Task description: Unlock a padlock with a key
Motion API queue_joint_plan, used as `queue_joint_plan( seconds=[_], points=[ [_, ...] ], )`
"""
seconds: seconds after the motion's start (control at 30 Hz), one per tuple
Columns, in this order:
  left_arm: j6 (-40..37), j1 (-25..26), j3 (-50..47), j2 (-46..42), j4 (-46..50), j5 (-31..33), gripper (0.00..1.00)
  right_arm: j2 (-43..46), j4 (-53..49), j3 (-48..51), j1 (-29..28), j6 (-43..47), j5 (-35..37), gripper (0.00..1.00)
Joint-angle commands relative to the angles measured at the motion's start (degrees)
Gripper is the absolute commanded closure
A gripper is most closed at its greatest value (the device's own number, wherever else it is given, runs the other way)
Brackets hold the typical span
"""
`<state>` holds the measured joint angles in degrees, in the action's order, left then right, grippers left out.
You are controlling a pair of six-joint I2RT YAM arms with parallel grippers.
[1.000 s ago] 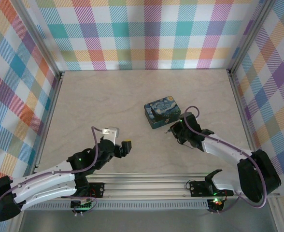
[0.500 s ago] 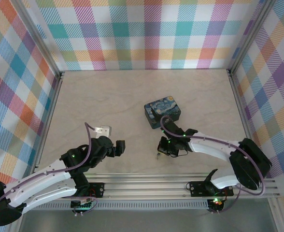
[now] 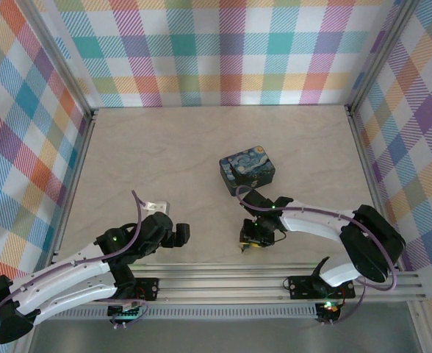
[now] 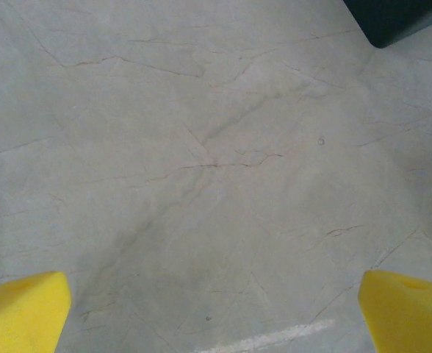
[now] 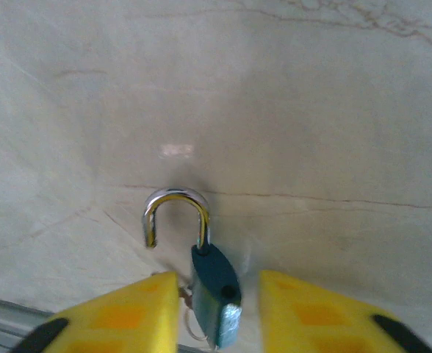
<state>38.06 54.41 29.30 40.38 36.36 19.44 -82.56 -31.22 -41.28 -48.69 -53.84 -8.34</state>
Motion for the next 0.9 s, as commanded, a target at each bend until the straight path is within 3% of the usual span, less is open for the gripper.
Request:
queue_joint_plan(
  seconds=[0.0, 0.23, 0.37, 0.43, 0.57, 0.67, 0.77, 0.87],
  points=[
    [0.84, -0.71, 0.10, -0.51, 1.28, -0.97, 0.00, 1.08, -5.79, -3.20, -0.01, 4.05, 2.50, 0.59],
    [-7.19, -2.16, 4.52, 1.02, 2.49, -0.52, 0.00, 9.14, -13.98, -10.34, 0.25, 10.39, 9.61, 0.38],
    [-15.62, -7.61, 9.88, 4.40, 3.39, -0.37, 0.00, 14.71, -15.76, -13.10, 1.84, 16.16, 15.77, 0.11],
    [-19.67, -11.23, 12.37, 6.94, 2.96, -1.14, 0.00, 17.16, -13.78, -12.51, 3.26, 19.66, 18.49, 0.03],
    [-25.85, -18.96, 15.97, 12.59, -0.32, -3.01, 0.00, 21.21, -6.59, -8.60, 7.73, 25.88, 24.75, 0.00],
    [-30.22, -25.72, 17.37, 17.46, -4.57, -9.79, 0.00, 23.89, -0.09, -4.65, 12.19, 28.74, 28.32, 0.00],
    [-32.43, -32.10, 17.81, 22.27, -9.44, -15.65, 0.00, 26.25, 6.67, -0.05, 17.29, 32.14, 28.29, 0.00],
    [-32.69, -37.45, 14.77, 25.04, -18.47, -17.49, 0.00, 28.29, 13.56, 4.68, 21.92, 38.05, 28.06, 0.00]
  ],
)
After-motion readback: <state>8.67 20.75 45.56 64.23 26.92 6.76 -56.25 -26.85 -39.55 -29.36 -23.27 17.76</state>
